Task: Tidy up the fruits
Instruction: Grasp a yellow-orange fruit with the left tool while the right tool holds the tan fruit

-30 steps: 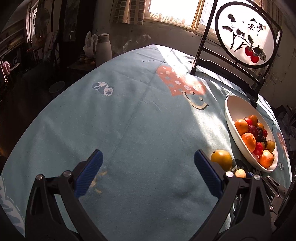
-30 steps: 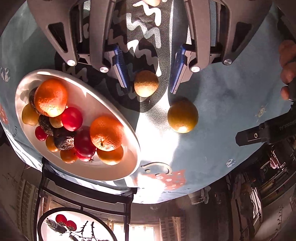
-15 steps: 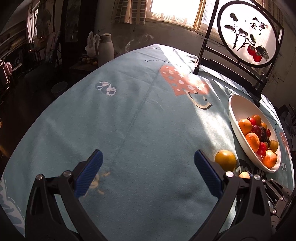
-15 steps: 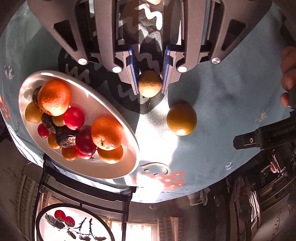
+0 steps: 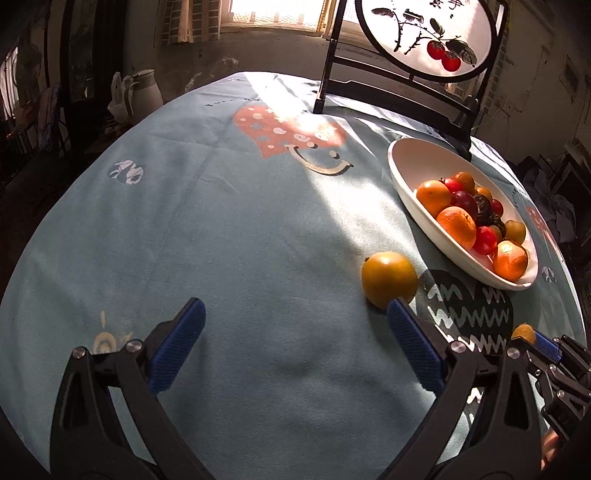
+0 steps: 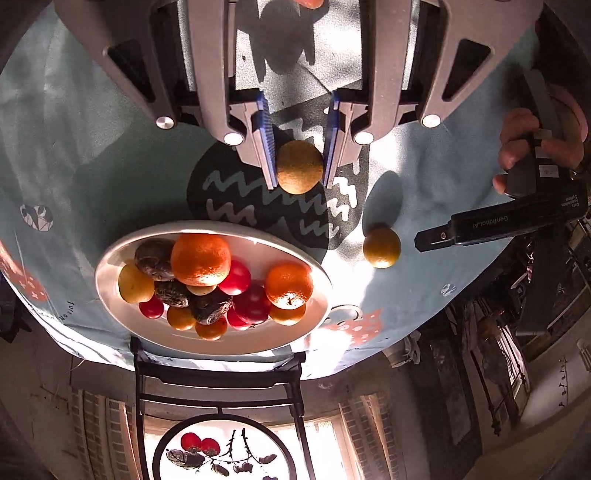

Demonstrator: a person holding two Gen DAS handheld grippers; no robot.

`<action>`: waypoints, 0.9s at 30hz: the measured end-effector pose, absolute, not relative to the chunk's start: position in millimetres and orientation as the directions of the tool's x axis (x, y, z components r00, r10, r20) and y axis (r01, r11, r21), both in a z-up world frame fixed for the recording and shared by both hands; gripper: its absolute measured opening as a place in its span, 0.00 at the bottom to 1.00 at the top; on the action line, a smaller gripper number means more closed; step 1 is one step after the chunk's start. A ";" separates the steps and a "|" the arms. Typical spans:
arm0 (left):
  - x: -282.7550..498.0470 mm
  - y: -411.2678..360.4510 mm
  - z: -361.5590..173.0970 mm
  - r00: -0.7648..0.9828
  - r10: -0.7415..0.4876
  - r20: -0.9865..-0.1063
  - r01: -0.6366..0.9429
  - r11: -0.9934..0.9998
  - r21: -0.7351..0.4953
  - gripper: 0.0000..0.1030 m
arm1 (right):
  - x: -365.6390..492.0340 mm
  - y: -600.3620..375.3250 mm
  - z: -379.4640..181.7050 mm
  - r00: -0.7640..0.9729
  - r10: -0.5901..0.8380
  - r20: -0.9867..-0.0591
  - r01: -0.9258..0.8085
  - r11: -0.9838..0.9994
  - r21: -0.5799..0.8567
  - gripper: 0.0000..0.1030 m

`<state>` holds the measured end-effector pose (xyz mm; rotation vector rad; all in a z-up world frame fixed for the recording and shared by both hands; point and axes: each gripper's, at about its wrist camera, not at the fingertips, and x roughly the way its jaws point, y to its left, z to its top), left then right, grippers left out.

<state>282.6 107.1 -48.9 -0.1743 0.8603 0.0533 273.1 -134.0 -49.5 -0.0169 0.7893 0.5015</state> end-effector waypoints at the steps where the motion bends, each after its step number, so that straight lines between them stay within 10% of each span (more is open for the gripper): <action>1: 283.8 99.8 -48.6 0.657 -0.034 -0.753 -0.086 0.989 -0.120 0.97 | 272.7 -136.2 -48.1 0.595 0.427 -0.680 -0.434 0.884 0.175 0.24; 10: 307.7 60.6 -50.9 0.653 -0.112 -0.749 0.053 0.993 -0.103 0.82 | 267.5 -139.1 -42.4 0.608 0.406 -0.683 -0.410 0.897 0.168 0.24; 16: 326.3 54.5 -62.4 0.610 -0.120 -0.783 0.054 0.993 -0.110 0.53 | 269.3 -141.1 -42.0 0.601 0.408 -0.687 -0.399 0.898 0.184 0.24; 27: 319.0 54.1 -62.4 0.631 -0.078 -0.772 0.029 0.997 -0.077 0.39 | 273.2 -142.8 -46.6 0.605 0.388 -0.696 -0.381 0.908 0.175 0.24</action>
